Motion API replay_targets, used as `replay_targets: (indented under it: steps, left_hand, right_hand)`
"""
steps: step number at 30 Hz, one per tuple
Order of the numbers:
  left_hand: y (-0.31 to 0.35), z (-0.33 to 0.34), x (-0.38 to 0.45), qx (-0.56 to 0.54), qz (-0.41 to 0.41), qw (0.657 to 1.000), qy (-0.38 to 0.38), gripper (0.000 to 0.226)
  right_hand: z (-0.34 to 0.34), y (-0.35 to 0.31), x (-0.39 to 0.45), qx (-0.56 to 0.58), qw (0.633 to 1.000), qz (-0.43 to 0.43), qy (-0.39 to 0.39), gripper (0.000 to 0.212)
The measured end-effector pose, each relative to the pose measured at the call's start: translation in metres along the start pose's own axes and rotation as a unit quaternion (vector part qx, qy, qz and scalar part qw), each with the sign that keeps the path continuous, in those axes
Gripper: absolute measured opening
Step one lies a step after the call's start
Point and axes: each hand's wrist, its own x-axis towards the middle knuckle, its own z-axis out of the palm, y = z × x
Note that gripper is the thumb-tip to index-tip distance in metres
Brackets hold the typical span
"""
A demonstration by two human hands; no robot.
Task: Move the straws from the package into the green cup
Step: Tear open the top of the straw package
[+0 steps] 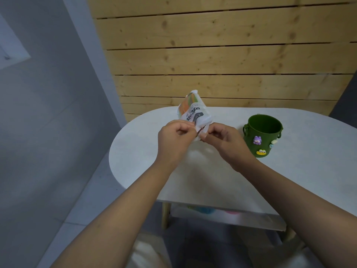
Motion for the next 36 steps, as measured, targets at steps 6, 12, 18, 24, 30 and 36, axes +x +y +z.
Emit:
replay_targets:
  steps: [6,12,18,24,30,36]
  left_hand:
    - [0.004,-0.009,0.005,-0.039,-0.018,0.998,0.038,0.009]
    - [-0.002,-0.008,0.003,0.018,0.074,0.995,0.06,0.006]
    - [-0.003,0.001,-0.002,0.074,0.155,0.983,0.062,0.014]
    - [-0.001,0.004,-0.003,0.076,0.131,0.987,0.049,0.011]
    - [0.002,0.011,-0.008,0.059,0.061,0.994,0.064,0.017]
    - [0.002,0.015,0.0,-0.039,-0.122,0.992,0.002,0.034]
  right_hand:
    - [-0.003,0.001,0.003,-0.083,0.994,0.032,0.064,0.021]
    - [-0.003,0.001,0.001,-0.181,0.98,-0.02,0.084,0.012]
    - [0.001,-0.005,-0.002,-0.06,0.992,-0.065,0.092,0.044]
    - [0.0,0.0,0.004,-0.109,0.986,-0.066,0.107,0.036]
    - [0.008,0.01,0.002,-0.081,0.995,-0.038,0.054,0.026]
    - [0.003,0.008,0.004,0.029,0.995,-0.006,0.097,0.021]
